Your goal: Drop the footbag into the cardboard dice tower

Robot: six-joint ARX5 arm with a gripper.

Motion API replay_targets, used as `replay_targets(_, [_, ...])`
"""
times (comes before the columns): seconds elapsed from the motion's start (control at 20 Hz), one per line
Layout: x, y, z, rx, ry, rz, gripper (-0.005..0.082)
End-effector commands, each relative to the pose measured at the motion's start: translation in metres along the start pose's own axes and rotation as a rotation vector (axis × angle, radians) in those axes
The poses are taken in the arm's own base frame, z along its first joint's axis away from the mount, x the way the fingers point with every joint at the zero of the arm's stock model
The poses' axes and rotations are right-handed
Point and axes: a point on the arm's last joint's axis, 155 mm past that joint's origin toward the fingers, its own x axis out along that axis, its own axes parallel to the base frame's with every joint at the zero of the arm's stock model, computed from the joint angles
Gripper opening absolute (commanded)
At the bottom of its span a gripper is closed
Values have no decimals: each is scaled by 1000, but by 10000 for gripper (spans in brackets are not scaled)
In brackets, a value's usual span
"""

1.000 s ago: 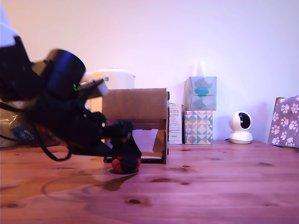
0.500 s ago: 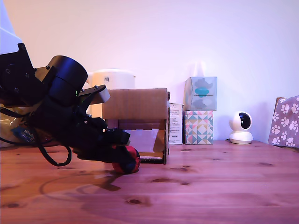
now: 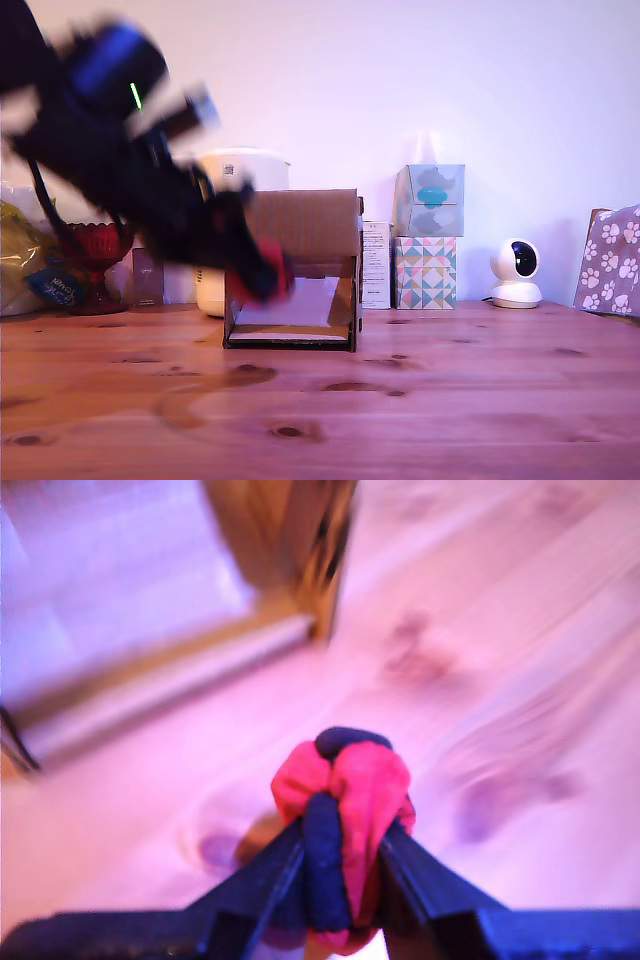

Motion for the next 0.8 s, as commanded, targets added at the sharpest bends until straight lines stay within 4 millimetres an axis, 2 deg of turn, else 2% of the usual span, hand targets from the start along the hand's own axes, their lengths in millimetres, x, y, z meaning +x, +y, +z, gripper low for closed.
replay_targets(0.0, [-11,-5,8,14,-21,-5,122])
replay_targets(0.2, [-45,-13,46,47,-127,3,122])
replay_targets(0.4, [-68,-11,106,109,-364,48,122])
replay_targets(0.6, [-73,2,142,136,-530,119,123])
replay_targets(0.75, [-61,16,154,129,-533,139,123])
